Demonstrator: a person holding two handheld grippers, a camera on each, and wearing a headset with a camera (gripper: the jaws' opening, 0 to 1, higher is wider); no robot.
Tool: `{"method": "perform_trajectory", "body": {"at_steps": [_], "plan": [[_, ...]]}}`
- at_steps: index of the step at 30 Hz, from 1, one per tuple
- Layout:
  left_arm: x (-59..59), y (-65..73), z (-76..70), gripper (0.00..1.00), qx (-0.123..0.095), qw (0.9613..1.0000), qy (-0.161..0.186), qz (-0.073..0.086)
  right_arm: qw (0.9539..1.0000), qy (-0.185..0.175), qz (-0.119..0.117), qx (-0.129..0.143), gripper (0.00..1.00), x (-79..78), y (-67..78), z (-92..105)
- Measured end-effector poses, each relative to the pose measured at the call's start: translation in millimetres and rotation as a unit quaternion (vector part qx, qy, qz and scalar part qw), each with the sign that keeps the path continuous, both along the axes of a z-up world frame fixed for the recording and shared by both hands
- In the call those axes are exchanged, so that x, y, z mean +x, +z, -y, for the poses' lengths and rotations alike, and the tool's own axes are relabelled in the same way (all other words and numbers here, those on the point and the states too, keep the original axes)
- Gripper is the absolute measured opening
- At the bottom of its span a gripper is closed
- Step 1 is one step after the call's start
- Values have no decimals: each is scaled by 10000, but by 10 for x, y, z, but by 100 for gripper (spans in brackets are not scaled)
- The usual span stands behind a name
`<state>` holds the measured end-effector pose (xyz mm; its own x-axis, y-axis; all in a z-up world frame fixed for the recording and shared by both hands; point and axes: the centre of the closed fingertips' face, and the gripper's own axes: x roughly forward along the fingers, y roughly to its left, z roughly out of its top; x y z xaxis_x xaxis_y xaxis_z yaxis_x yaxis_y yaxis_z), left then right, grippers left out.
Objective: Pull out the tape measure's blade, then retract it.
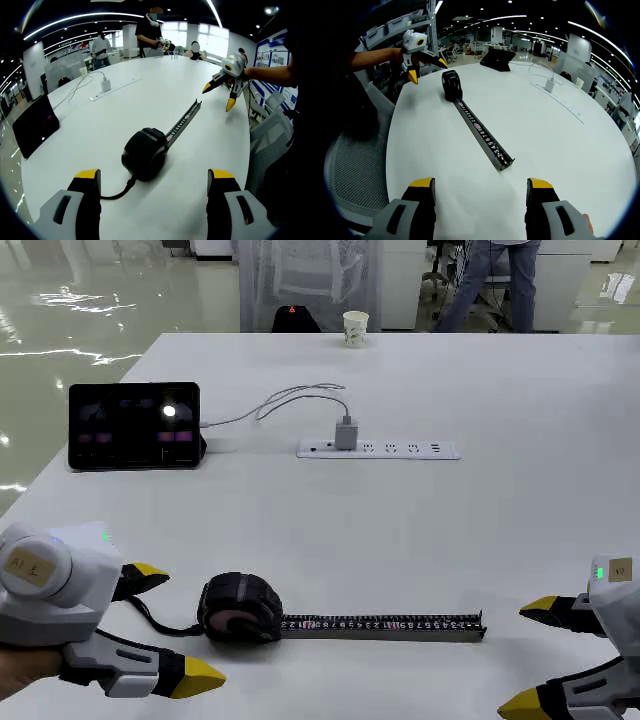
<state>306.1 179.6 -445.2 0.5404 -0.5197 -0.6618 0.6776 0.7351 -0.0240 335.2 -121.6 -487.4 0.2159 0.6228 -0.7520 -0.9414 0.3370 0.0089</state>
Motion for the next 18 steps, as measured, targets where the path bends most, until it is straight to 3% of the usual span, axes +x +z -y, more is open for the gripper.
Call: {"method": "perform_trajectory", "body": {"at_steps": [8,18], "plan": [[-106,33,-4,88,-146,9993,292,181,9994,-255,111,211,77,-81,100,-55],[-272,34,105,89,-276,9983,455,228,9975,-532,226,414,82,-196,171,-91]]}}
